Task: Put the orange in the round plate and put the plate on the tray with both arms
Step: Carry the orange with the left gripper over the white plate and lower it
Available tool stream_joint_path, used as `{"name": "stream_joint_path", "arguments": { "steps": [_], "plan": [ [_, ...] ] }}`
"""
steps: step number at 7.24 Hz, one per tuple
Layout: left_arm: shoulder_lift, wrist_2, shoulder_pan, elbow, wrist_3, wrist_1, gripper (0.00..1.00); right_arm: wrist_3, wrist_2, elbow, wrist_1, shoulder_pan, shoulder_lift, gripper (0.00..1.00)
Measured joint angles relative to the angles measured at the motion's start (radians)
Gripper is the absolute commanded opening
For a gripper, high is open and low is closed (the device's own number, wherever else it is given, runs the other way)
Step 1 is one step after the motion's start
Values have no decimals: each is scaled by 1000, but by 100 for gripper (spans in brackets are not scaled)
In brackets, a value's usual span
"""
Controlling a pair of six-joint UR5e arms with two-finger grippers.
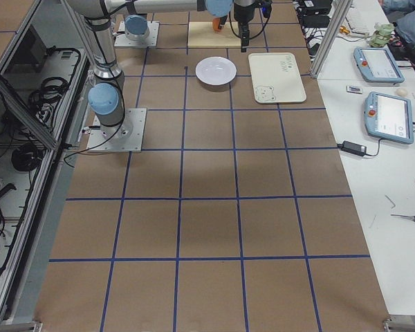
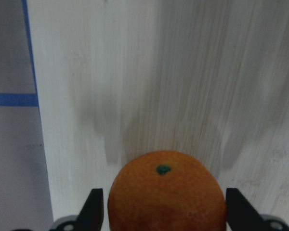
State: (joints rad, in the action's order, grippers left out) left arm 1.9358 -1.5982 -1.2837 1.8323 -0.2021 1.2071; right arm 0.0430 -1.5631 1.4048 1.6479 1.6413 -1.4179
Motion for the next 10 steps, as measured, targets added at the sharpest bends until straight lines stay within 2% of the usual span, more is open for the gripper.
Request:
{"name": "stream_joint_path", "arguments": {
  "steps": [3, 6, 10],
  "plan": [
    [-25, 47, -55, -57, 139, 2, 0, 0, 0, 0, 1, 0, 0, 100],
    [6, 160, -234, -189, 402, 0, 0, 0, 0, 1, 1, 0, 0, 100],
    [51, 269, -439, -204, 555, -43, 0, -2, -3, 2, -2, -2, 2, 100]
  ]
}}
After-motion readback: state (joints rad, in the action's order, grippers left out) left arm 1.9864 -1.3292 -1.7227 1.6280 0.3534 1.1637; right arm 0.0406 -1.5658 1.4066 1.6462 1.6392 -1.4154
